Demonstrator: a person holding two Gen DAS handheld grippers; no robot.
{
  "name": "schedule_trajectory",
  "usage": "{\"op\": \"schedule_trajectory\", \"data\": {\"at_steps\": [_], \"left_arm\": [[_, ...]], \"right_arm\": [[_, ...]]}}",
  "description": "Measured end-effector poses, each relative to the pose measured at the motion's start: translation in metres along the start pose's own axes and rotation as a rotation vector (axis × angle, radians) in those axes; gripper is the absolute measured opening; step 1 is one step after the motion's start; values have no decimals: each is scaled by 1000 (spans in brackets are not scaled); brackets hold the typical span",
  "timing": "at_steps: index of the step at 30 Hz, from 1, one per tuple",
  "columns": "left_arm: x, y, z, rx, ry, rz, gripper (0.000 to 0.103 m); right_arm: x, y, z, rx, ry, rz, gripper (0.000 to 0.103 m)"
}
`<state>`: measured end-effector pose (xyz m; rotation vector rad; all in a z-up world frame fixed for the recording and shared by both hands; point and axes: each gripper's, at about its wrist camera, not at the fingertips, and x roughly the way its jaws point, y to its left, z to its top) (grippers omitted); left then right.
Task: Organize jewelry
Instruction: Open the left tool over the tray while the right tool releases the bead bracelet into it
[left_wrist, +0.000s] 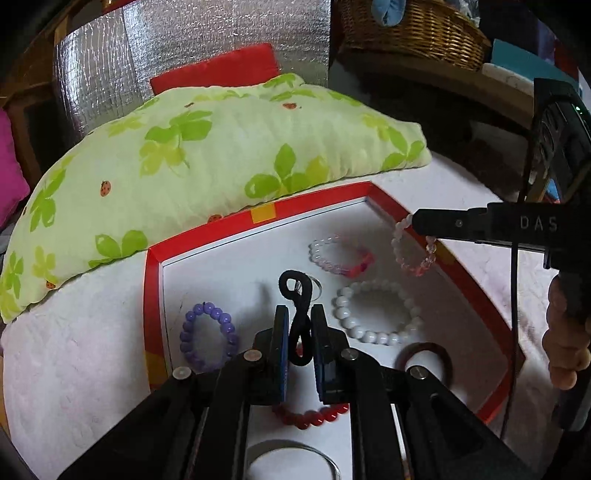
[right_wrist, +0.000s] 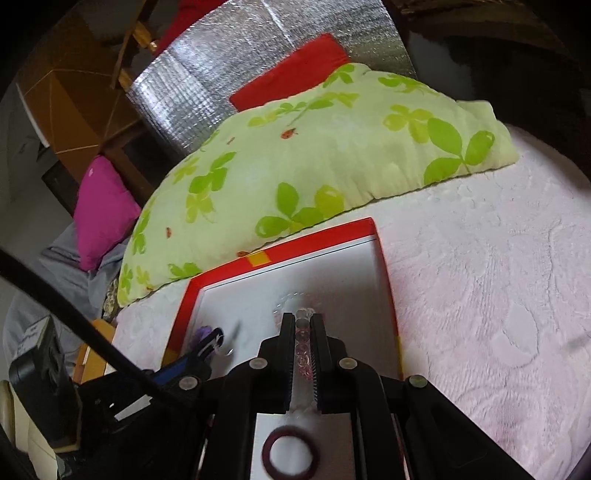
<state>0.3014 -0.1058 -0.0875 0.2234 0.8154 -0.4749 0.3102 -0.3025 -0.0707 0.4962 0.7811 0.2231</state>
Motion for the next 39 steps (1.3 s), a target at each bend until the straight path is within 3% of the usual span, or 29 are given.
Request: {"op": "schedule_trajectory", "data": {"at_steps": [5, 8, 9, 12, 14, 16, 19, 36, 39], "left_arm": [[10, 8, -1, -17, -1, 19, 13], [11, 8, -1, -18, -4, 33, 21], [10, 6, -2, -12, -4, 38, 25], [7, 2, -3, 3, -7, 71, 49], [2, 0, -3, 10, -14, 89, 55], [-3, -1, -3, 4, -7, 100, 63], [-15, -4, -6, -10, -10, 113, 68], [-97, -17, -36, -84, -98, 295, 81], [-104, -17, -42, -95, -96, 314, 81]], "right_arm": [[15, -9, 0, 18, 28, -21, 9], [17, -10, 0, 29, 28, -20, 11], [16, -10, 0, 28, 25, -23, 11], [14, -9, 0, 21, 20, -40, 11], [11, -9, -1, 12, 17, -59, 13], [9, -9, -1, 12, 23, -64, 22], [3, -9, -3, 15, 20, -54, 27], [-57, 33, -40, -123, -11, -30, 28], [-65, 40, -49, -152, -19, -55, 57]]}}
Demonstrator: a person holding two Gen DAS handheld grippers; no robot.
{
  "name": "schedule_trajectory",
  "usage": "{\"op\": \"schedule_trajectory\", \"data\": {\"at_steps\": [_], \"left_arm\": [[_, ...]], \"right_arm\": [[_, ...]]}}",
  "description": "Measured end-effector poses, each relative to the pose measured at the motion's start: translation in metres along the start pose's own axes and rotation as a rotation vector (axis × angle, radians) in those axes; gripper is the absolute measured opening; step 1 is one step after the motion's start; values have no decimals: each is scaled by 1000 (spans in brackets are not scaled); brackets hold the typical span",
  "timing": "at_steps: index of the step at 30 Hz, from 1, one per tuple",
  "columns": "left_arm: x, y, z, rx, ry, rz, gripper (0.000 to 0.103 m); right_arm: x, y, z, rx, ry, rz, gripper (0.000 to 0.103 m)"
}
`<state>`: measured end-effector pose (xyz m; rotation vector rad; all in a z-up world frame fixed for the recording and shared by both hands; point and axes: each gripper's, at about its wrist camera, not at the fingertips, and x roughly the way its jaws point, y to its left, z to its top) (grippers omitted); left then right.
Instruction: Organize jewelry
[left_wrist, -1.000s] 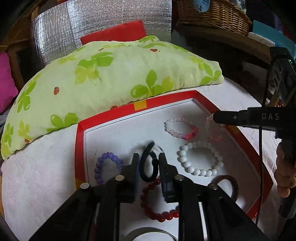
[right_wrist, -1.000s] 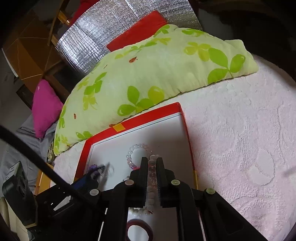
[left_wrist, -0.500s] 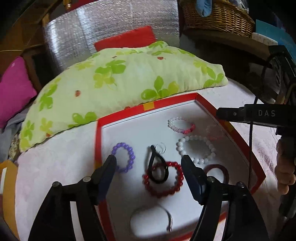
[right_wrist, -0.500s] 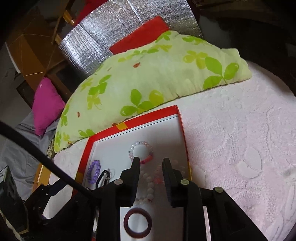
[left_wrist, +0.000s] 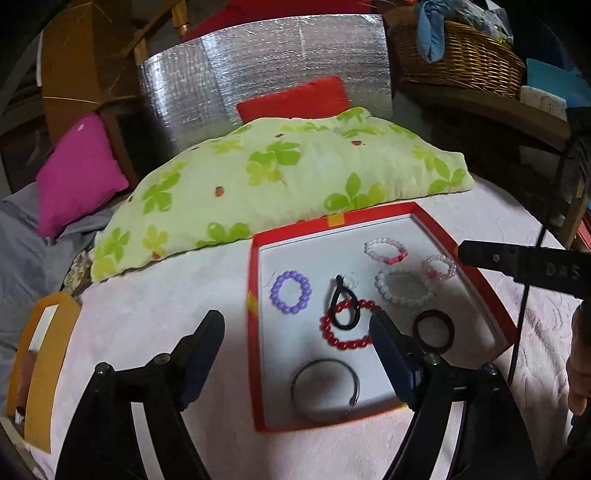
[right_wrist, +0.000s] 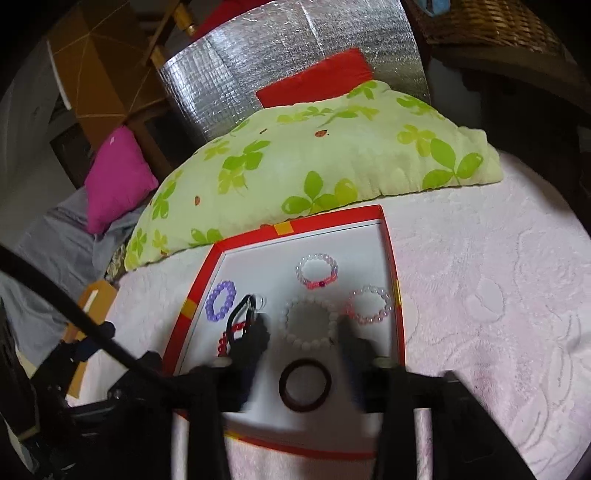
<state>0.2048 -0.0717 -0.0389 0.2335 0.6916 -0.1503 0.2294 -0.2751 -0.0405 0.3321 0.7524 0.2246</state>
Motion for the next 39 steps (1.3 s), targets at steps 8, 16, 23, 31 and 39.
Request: {"op": "schedule_trajectory", "data": {"at_steps": [8, 16, 23, 31, 39], "left_arm": [[-15, 7, -15, -28, 4, 31, 83], [-35, 17, -38, -80, 10, 120, 85], [-59, 29, -80, -116, 31, 96, 85], [-79, 29, -124, -70, 103, 88, 85], [-147, 14, -135, -36, 76, 13, 85]], "right_arm": [[-33, 14, -23, -32, -48, -17, 60], [-64, 20, -54, -72, -108, -125, 60], [-82, 24, -94, -97, -97, -161, 60], [-100, 13, -129, -49, -47, -154, 60], [-129, 30, -160, -104, -40, -171, 61]]}}
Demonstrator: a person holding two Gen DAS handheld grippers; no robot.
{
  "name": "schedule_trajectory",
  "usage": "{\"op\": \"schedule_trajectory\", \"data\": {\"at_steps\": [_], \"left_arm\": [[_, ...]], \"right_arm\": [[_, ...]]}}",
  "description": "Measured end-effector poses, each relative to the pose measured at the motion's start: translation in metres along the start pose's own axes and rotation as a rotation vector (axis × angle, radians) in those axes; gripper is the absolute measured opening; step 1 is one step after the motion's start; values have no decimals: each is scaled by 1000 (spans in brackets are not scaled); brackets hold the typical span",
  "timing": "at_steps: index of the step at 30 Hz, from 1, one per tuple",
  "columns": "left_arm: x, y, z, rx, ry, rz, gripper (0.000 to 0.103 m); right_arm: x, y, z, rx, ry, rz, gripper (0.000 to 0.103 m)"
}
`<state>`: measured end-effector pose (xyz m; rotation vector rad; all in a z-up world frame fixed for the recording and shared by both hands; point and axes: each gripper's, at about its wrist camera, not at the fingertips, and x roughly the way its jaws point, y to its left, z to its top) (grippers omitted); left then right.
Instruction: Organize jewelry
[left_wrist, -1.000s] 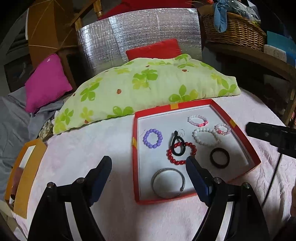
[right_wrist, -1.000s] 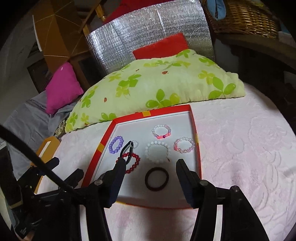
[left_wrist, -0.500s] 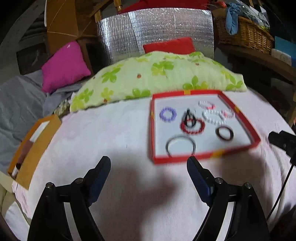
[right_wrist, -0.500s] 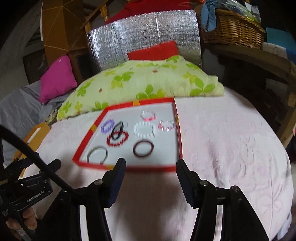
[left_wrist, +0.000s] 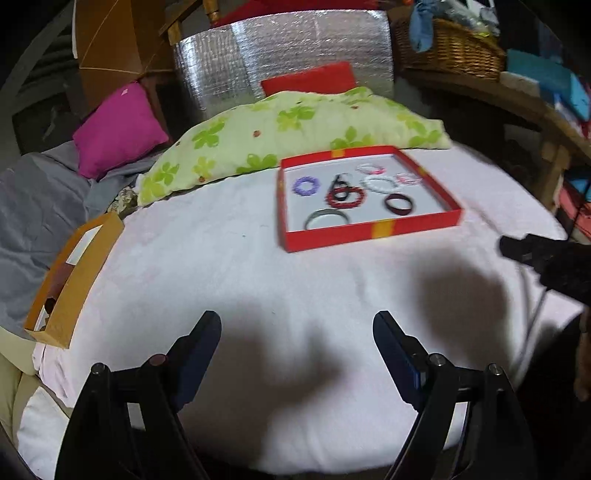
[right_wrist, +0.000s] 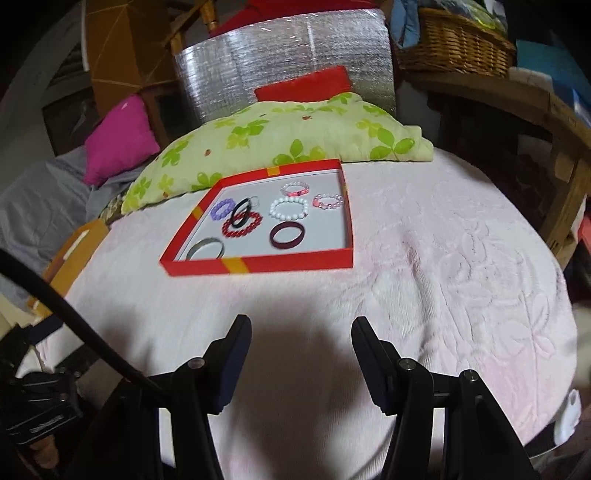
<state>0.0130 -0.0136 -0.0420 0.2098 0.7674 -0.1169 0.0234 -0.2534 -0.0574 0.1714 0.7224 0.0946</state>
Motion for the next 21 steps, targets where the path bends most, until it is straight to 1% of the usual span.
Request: {"op": "schedule_trajectory", "data": {"at_steps": [4, 6, 9, 12, 15, 18, 21], "left_arm": [[-27, 0, 3, -13, -22, -3, 85], [-41, 3, 9, -37, -36, 21, 85], [-57, 10, 20, -61, -32, 59, 85], [-76, 19, 27, -85, -68, 91, 85], [-93, 26, 33, -105, -104, 127, 85], [-108, 32, 38, -115, -130, 169, 85], [-119, 37, 40, -122, -152, 173, 86]], "right_arm": [[-24, 12, -3, -39, -13, -10, 61], [-41, 16, 2, -38, -34, -12, 61], [-64, 22, 10, -34, -71, -12, 64], [-89, 30, 20, -44, -115, -19, 68], [-107, 39, 26, -57, -142, -21, 68], [-120, 47, 31, -64, -154, -23, 73], [-131, 56, 34, -72, -171, -6, 75]]}}
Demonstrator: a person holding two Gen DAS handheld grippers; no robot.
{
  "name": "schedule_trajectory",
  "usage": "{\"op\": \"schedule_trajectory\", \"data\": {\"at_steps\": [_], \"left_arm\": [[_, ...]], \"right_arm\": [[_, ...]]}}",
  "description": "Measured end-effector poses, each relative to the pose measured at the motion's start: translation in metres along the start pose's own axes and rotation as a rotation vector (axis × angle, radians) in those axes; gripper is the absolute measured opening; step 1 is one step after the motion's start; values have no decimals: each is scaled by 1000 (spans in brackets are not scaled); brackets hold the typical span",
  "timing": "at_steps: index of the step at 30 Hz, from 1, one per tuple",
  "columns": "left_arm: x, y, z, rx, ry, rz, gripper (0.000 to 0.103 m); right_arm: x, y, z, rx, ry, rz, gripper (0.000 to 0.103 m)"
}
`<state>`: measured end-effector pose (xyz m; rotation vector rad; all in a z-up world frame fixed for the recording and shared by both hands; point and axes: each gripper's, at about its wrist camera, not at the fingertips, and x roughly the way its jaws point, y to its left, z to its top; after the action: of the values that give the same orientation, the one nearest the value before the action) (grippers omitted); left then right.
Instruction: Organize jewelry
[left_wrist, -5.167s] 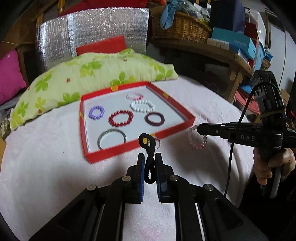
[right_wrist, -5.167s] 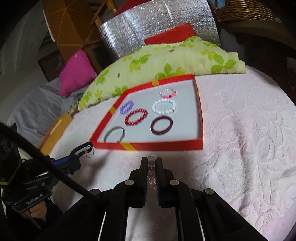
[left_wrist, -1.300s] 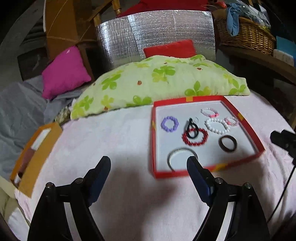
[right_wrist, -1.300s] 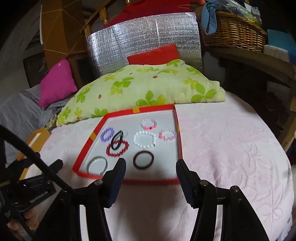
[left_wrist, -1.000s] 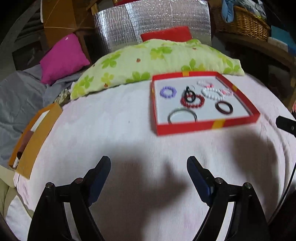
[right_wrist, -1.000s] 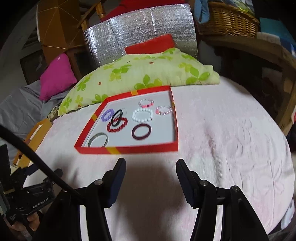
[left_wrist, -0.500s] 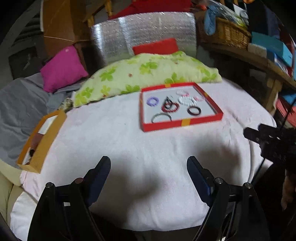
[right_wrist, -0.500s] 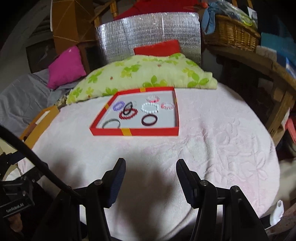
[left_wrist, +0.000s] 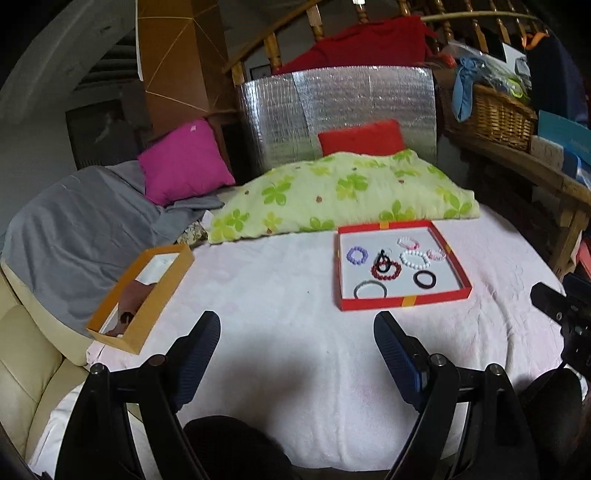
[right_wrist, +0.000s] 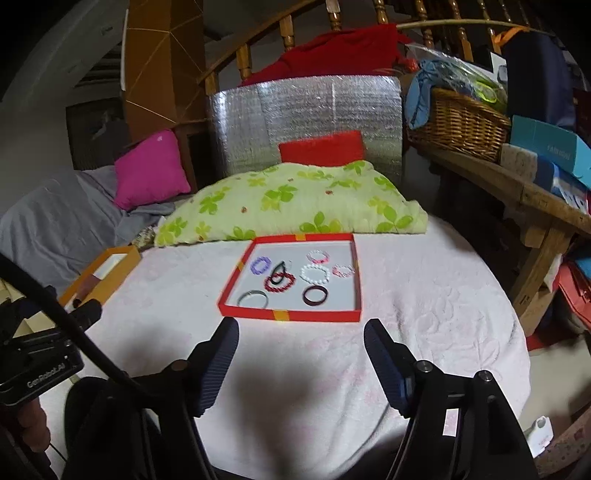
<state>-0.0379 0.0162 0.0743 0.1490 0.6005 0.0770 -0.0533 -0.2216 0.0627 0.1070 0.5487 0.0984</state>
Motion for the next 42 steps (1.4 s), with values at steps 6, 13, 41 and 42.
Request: {"op": "schedule_trajectory", "data": {"at_steps": [6, 13, 41, 42], "left_arm": [[-12, 7, 2, -11, -32, 3, 86], [-16, 12, 1, -27, -57, 10, 86], [-14, 8, -1, -7, -48, 10, 86], [-14, 8, -1, -6, -47, 9, 86]], "right_arm": [[-9, 15, 3, -16, -15, -15, 75], [-2, 18, 1, 15, 13, -52, 76], [5, 16, -1, 45, 39, -45, 76], [5, 16, -2, 46, 39, -45, 76]]}}
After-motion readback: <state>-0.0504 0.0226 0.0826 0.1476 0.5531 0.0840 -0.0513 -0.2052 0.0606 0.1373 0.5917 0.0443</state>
